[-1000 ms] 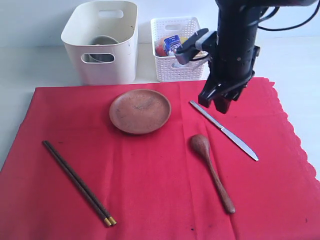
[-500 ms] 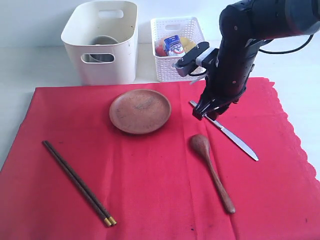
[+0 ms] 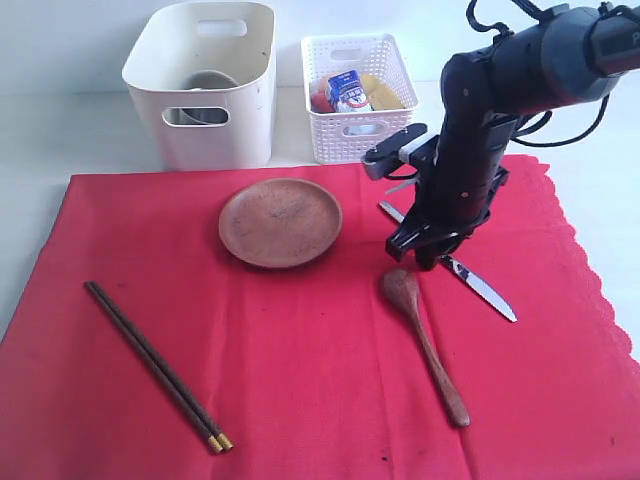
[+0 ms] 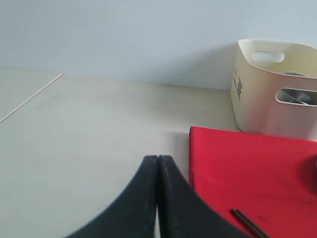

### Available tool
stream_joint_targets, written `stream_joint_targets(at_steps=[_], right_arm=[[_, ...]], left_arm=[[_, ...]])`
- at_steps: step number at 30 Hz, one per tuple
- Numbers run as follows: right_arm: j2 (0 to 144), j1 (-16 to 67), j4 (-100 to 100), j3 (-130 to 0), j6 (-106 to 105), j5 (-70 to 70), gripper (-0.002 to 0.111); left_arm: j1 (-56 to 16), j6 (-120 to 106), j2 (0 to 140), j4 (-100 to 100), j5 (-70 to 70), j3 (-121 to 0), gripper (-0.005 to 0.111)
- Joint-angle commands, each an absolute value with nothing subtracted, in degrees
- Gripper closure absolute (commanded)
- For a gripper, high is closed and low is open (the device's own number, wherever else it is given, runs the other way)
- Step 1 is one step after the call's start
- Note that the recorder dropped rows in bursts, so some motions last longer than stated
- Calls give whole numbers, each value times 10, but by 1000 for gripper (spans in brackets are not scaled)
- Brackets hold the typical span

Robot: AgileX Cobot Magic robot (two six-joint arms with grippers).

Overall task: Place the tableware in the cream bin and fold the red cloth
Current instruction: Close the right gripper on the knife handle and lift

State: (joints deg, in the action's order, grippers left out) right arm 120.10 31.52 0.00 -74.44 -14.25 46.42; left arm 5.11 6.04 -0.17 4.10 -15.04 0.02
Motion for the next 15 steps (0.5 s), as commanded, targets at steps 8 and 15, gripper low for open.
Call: stream_joint_targets(at_steps=[8, 15], right_arm=[[1226, 314, 10, -740, -155, 459, 108], [1220, 314, 4, -742, -154, 478, 108]], left_arm=[[53, 62, 0, 39, -148, 0, 105], [53, 62, 0, 39, -148, 0, 105]])
